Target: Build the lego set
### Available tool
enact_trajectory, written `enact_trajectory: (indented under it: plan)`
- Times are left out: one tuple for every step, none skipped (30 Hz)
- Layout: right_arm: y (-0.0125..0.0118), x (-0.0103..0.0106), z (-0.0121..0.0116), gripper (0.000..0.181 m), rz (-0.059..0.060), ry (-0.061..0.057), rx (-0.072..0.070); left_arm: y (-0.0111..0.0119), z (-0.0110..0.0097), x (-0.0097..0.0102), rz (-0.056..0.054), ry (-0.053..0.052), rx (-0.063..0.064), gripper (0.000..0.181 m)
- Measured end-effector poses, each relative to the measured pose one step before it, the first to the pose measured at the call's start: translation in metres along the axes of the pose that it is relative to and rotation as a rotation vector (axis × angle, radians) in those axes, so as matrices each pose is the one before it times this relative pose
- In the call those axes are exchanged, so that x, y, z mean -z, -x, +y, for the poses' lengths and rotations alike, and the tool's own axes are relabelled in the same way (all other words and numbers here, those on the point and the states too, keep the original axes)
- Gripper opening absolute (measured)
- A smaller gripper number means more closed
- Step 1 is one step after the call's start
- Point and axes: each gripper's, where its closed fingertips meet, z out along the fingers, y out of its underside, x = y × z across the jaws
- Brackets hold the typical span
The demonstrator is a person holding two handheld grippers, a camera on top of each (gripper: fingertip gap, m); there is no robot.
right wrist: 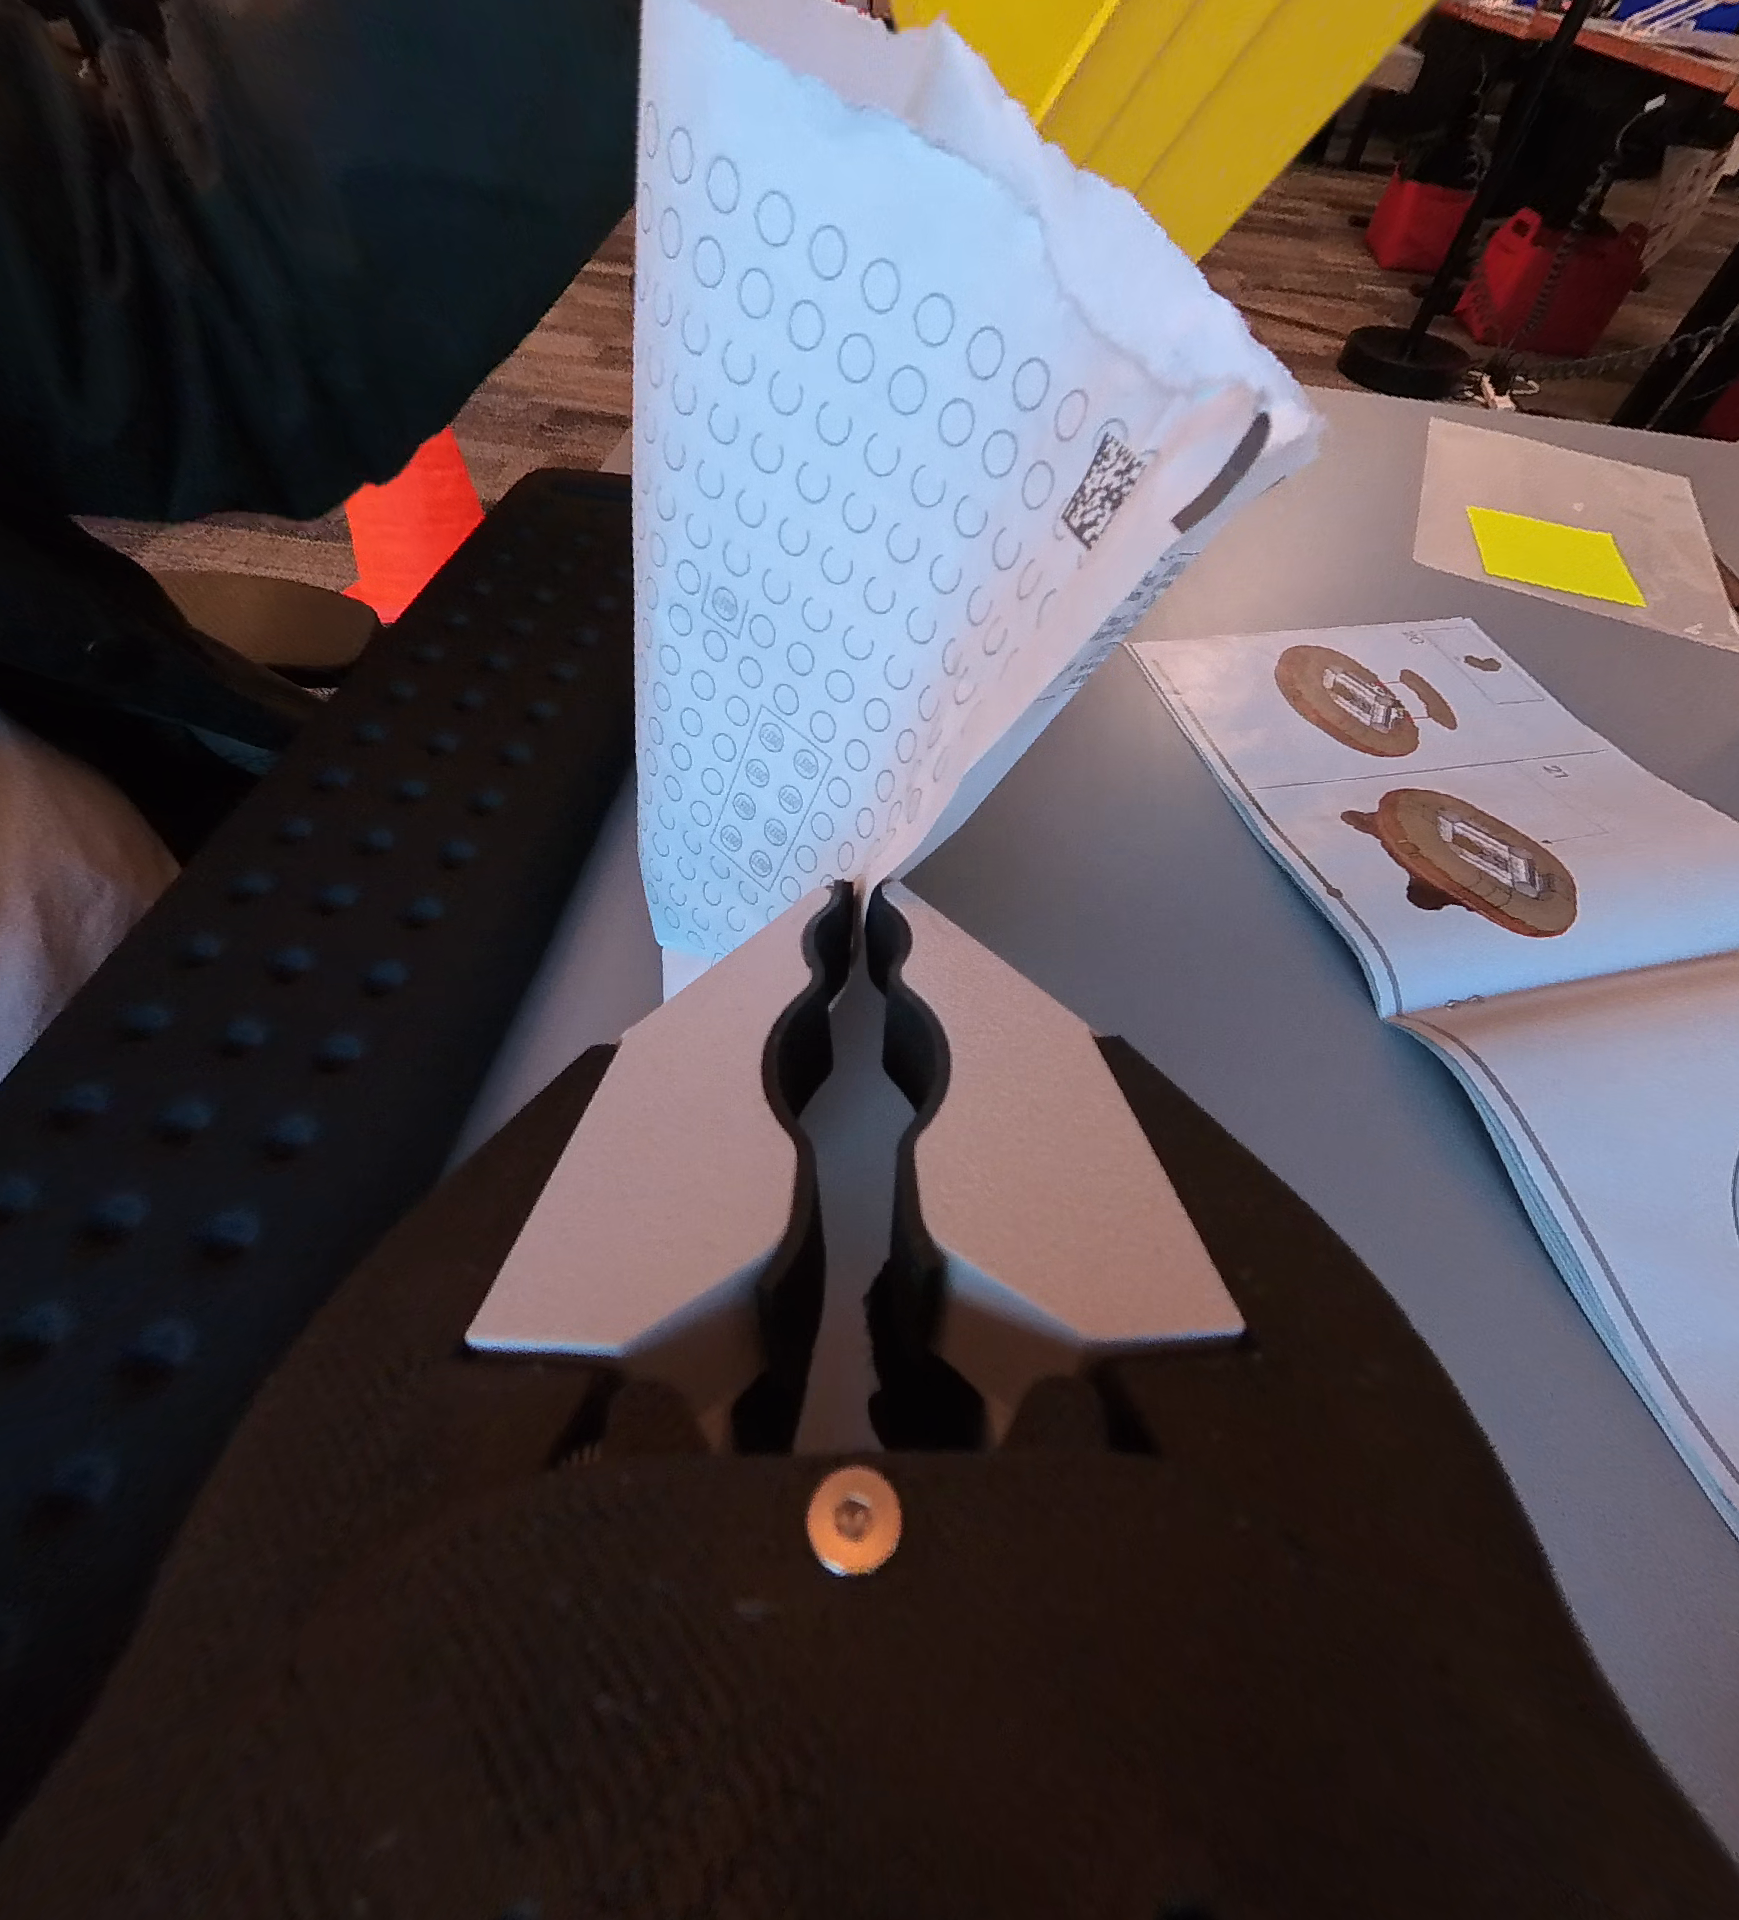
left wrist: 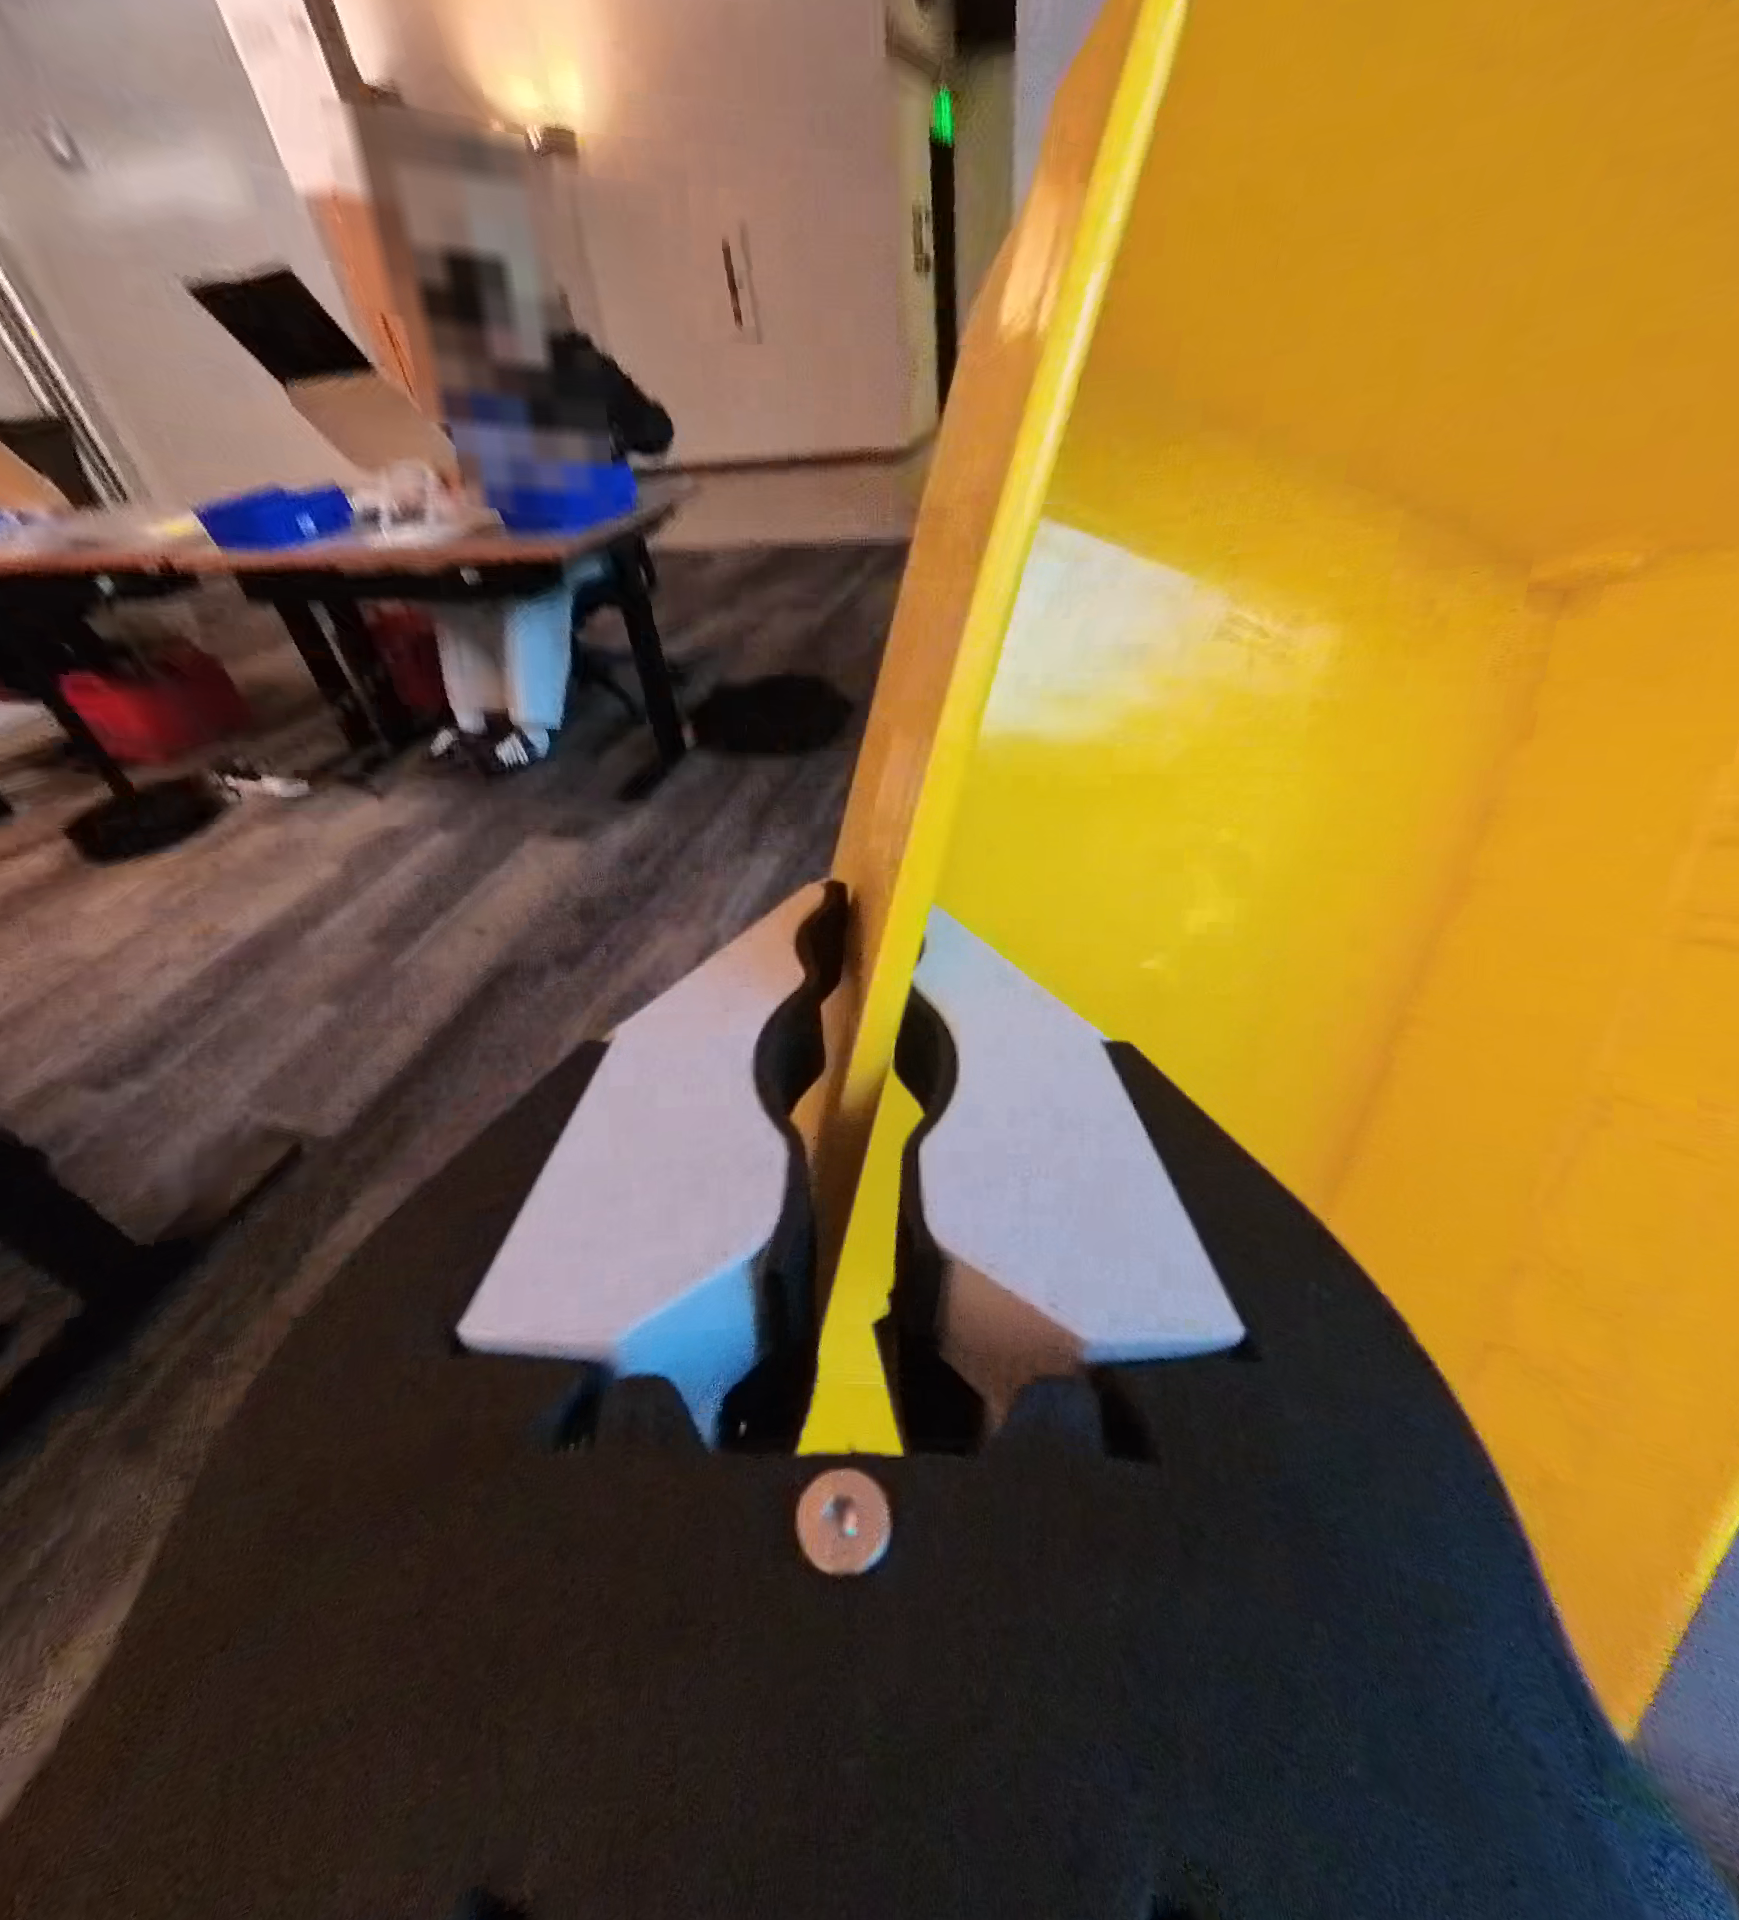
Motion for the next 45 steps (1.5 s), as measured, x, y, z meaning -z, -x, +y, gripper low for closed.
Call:
enact_trajectory:
  plan:
    - [-0.00011, 0.00011, 0.00014, 0.0, 0.0008, 0.0019, 0.0016, 0.00492, 0.01311, -0.01102, 0.0157, 0.0793, 0.0001, 0.004]
    - [0.0001, -0.00001, 0.00006, 0.0, 0.001, 0.0018, 0.002, 0.00529, 0.01182, -0.01148, 0.0207, 0.0761, 0.0094, 0.005]
    - [0.00011, 0.0, 0.00006, 0.0, 0.0007, 0.0018, 0.0023, 0.00678, 0.01062, -0.01185, 0.0108, 0.0671, 0.011, 0.005]
    - [0.00017, -0.00005, -0.00002, 0.0, 0.0004, 0.0012, 0.0021, 0.00815, 0.01149, -0.01205, -0.0037, 0.0701, 0.0077, 0.005]
    - [0.00007, 0.00003, -0.00011, 0.0, 0.0003, 0.001, 0.0017, 0.00822, 0.01265, -0.01131, -0.0045, 0.0819, 0.0168, 0.006]
    - [0.00008, -0.00001, -0.00003, 0.0, 0.0005, 0.0009, 0.0013, 0.00766, 0.01341, -0.01084, -0.0034, 0.0871, 0.018, 0.006]
    - [-0.00005, 0.00008, 0.00009, 0.0, 0.0006, 0.0006, 0.0009, 0.00568, 0.01127, -0.00925, 0.0061, 0.0748, 0.0079, 0.006]
    - [0.00005, 0.00003, 0.00008, 0.0, 0.0007, 0.0008, 0.0011, 0.00556, 0.00793, -0.00776, -0.0031, 0.0455, -0.0068, 0.006]
    - [0.0, -0.00005, 0.00006, 0.0, 0.001, 0.0009, 0.0016, 0.00447, 0.00699, -0.00637, -0.0063, 0.0362, -0.0126, 0.006]
    - [-0.00004, -0.00016, 0.00006, 0.0, 0.0009, 0.0003, 0.0013, 0.00296, 0.00665, -0.00458, 0.0011, 0.037, 0.0184, 0.006]
    - [0.00002, -0.00008, -0.00009, 0.0, 0.0003, -0.0004, 0.001, 0.00174, 0.00602, -0.00385, 0.0147, 0.0346, 0.0376, 0.006]
    - [0.00024, -0.00011, -0.00019, 0.0, 0.0, -0.0009, 0.0027, 0.00085, 0.0052, -0.00358, 0.0213, 0.0298, 0.0294, 0.006]
    - [0.00018, -0.00005, -0.00023, 0.0, 0.0009, -0.0003, 0.0048, 0.00085, 0.00459, -0.00404, 0.0182, 0.0232, 0.0201, 0.006]
    - [0.00046, 0.0, -0.00036, 0.0, 0.0017, 0.0008, 0.0071, 0.00059, 0.00585, -0.00471, 0.0175, 0.0303, 0.0148, 0.006]
    - [0.00078, -0.00006, -0.00068, 0.0, 0.0015, 0.0007, 0.0092, 0.00045, 0.00647, -0.00554, 0.0161, 0.0359, 0.0131, 0.006]
    - [0.00107, -0.00003, -0.00123, 0.0, 0.0014, -0.0015, 0.0136, 0.00145, 0.00607, -0.00598, 0.0072, 0.0314, 0.0071, 0.006]
    - [0.00157, -0.00005, -0.0016, 0.0, 0.0, -0.0027, 0.0176, 0.00224, 0.00552, -0.00613, 0.0006, 0.0259, 0.0046, 0.006]
    - [0.00191, -0.00004, -0.00186, 0.0, 0.0002, -0.0025, 0.0225, 0.00197, 0.00532, -0.00581, 0.0041, 0.0226, 0.0155, 0.006]
    - [0.00227, -0.00003, -0.00205, 0.0, 0.0007, -0.0031, 0.0279, 0.00145, 0.0047, -0.00572, 0.0114, 0.0176, 0.0223, 0.006]
    - [0.00286, -0.00014, -0.00195, 0.0, -0.0026, -0.0013, 0.0293, 0.0011, 0.00447, -0.00566, 0.0147, 0.017, 0.0236, 0.006]
    - [0.00251, -0.0004, -0.00132, 0.0, -0.0007, 0.0023, 0.0281, 0.00085, 0.00393, -0.00571, 0.017, 0.0152, 0.0219, 0.006]
    - [0.0022, -0.0004, -0.00129, 0.0, 0.0018, 0.0024, 0.0302, 0.0009, 0.00308, -0.00527, 0.0152, 0.0137, 0.0165, 0.006]
    - [0.00213, -0.00025, -0.00137, 0.0, 0.0004, 0.0016, 0.0297, 0.00125, 0.00284, -0.00452, 0.0094, 0.0118, 0.0158, 0.005]
    - [0.00194, -0.00004, -0.00183, 0.0, -0.0001, -0.0029, 0.0249, 0.00101, 0.00258, -0.0038, 0.0064, 0.009, 0.0124, 0.005]
    - [0.00169, 0.00011, -0.00194, 0.0, -0.0001, -0.0042, 0.0209, 0.00085, 0.00238, -0.0037, 0.0069, 0.0073, 0.0108, 0.006]
    - [0.00194, 0.00007, -0.00184, 0.0, -0.0016, -0.0027, 0.0237, 0.00061, 0.00314, -0.00391, 0.009, 0.0114, 0.0128, 0.006]
    - [0.00208, -0.00003, -0.00153, 0.0, -0.0007, -0.0006, 0.0287, 0.00029, 0.0033, -0.00416, 0.013, 0.0134, 0.0135, 0.007]
    - [0.00108, -0.00014, -0.00075, 0.0, 0.0051, 0.0045, 0.0292, -0.00078, 0.00138, -0.00277, 0.019, 0.0058, 0.0148, 0.008]
    - [0.00123, -0.00004, -0.00045, 0.0, 0.004, 0.0066, 0.0279, -0.00185, -0.00118, 0.00084, 0.0211, -0.0072, 0.0143, 0.01]
    - [0.00117, 0.00018, -0.00081, 0.0, 0.003, 0.0051, 0.0251, -0.00088, -0.00178, 0.00122, 0.0116, -0.0126, 0.0048, 0.011]
    - [0.00101, -0.0001, 0.0002, 0.0, 0.003, 0.0113, 0.0226, -0.0011, -0.00119, 0.00084, 0.0114, -0.008, 0.0009, 0.013]
    - [0.00079, -0.00011, 0.0, 0.0, 0.0033, 0.0087, 0.0203, -0.00319, -0.00159, 0.00103, 0.0264, -0.0106, 0.0033, 0.018]
    - [0.00098, -0.00004, -0.00047, 0.0, -0.0007, 0.0036, 0.0146, -0.00506, -0.0032, 0.00192, 0.0395, -0.0206, 0.0098, 0.028]
    - [0.00065, -0.00002, 0.00013, 0.0, -0.0012, 0.0048, 0.0068, -0.00183, -0.00384, 0.00329, 0.0202, -0.0253, 0.0119, 0.035]
    - [0.00057, 0.0001, 0.0003, 0.0, -0.0016, 0.0029, 0.0019, -0.00127, -0.00463, 0.0045, 0.0126, -0.0346, 0.0053, 0.045]
    - [0.00016, 0.00024, 0.00018, 0.0, -0.0006, 0.0006, 0.0018, -0.00204, -0.00491, 0.00619, 0.0091, -0.0423, -0.0045, 0.051]
    - [0.00009, 0.00022, 0.0005, 0.0, -0.0006, 0.0017, 0.0011, -0.00121, -0.00415, 0.00815, -0.0055, -0.0446, -0.0174, 0.055]
    - [0.00004, 0.00025, 0.00082, 0.0, -0.0004, 0.0032, 0.0009, -0.00327, -0.00432, 0.01039, -0.0046, -0.0536, -0.035, 0.058]
    - [-0.00005, 0.00037, 0.00092, 0.0, -0.0004, 0.0044, 0.0014, -0.00639, -0.00506, 0.01359, 0.0014, -0.0704, -0.0489, 0.059]
    - [-0.00017, 0.00048, 0.0012, 0.0, -0.0007, 0.0058, -0.0007, -0.0078, -0.00434, 0.01709, -0.0051, -0.0861, -0.0537, 0.058]
    - [-0.00018, 0.00056, 0.00148, 0.0, -0.0017, 0.0078, -0.0048, -0.01097, -0.00301, 0.01857, 0.0073, -0.0887, -0.0559, 0.058]
    - [0.00007, 0.00065, 0.00123, 0.0, -0.0023, 0.0065, -0.0039, -0.01841, -0.00193, 0.01792, 0.0501, -0.0866, -0.0597, 0.058]
    - [0.00012, 0.0006, 0.00112, 0.0, -0.0028, 0.0063, -0.0021, -0.02507, -0.00123, 0.01623, 0.0869, -0.0871, -0.0628, 0.058]
    - [0.00027, 0.00058, 0.00098, 0.0, -0.0032, 0.0063, -0.001, -0.02837, 0.00063, 0.01364, 0.1028, -0.0874, -0.0615, 0.058]
    - [0.00029, 0.00041, 0.00056, 0.0, -0.0032, 0.0064, 0.0004, -0.03233, 0.00114, 0.01061, 0.1229, -0.094, -0.0522, 0.055]
